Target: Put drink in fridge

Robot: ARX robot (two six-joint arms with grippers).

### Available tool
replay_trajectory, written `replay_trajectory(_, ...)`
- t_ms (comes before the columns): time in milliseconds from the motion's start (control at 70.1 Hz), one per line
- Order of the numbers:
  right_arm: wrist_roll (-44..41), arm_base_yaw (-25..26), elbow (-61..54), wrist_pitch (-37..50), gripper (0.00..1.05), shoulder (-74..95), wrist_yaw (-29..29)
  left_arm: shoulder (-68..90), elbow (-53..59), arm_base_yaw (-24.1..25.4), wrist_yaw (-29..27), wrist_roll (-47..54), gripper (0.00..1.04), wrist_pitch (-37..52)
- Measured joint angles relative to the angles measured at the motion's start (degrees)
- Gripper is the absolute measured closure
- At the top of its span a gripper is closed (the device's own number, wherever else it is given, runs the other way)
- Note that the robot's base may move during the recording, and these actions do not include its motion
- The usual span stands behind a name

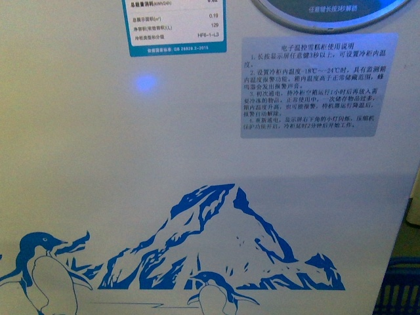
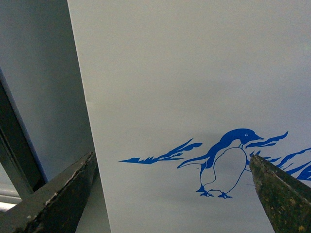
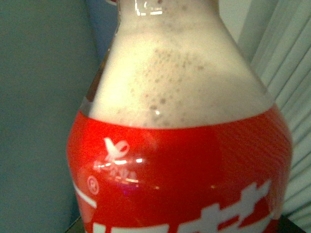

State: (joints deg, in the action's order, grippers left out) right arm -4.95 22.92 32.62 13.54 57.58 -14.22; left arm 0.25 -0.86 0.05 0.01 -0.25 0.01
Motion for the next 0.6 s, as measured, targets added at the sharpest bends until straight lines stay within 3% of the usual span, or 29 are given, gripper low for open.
replay_trajectory(300,4.28,-9.20,3.96,-8.96,0.66,-15.82,6.16,0.00,0.00,0.00,0.00,0.00,0.08,0.00)
replay_trajectory(599,0.13,-23.85,2.91,-14.16,0.66,-28.46,24.61,0.00,0.00,0.00,0.00,0.00,0.08,0.00)
